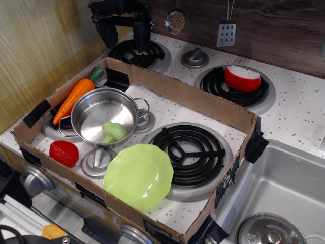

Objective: Take broccoli out of pan

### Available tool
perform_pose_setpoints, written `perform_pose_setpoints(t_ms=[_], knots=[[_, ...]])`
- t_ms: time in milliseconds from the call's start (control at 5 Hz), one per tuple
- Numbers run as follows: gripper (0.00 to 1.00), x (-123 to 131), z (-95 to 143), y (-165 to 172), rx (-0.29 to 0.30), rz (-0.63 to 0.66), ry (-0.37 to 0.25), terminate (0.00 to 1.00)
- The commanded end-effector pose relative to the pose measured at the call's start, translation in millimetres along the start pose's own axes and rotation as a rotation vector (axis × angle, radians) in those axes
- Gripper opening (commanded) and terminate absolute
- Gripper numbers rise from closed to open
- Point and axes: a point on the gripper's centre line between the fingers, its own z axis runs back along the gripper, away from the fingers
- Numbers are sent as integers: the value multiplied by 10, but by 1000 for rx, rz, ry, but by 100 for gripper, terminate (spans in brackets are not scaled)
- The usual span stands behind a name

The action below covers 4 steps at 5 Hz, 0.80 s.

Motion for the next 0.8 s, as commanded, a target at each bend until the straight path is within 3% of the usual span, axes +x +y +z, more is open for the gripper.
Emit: perform_pose_setpoints(t_ms=[0, 200, 600], knots=[[100, 0, 0, 0, 0, 0, 0, 0], [100, -56, 127, -33, 49, 121, -23, 0], [100, -194, 222, -87, 52, 273, -50, 0]])
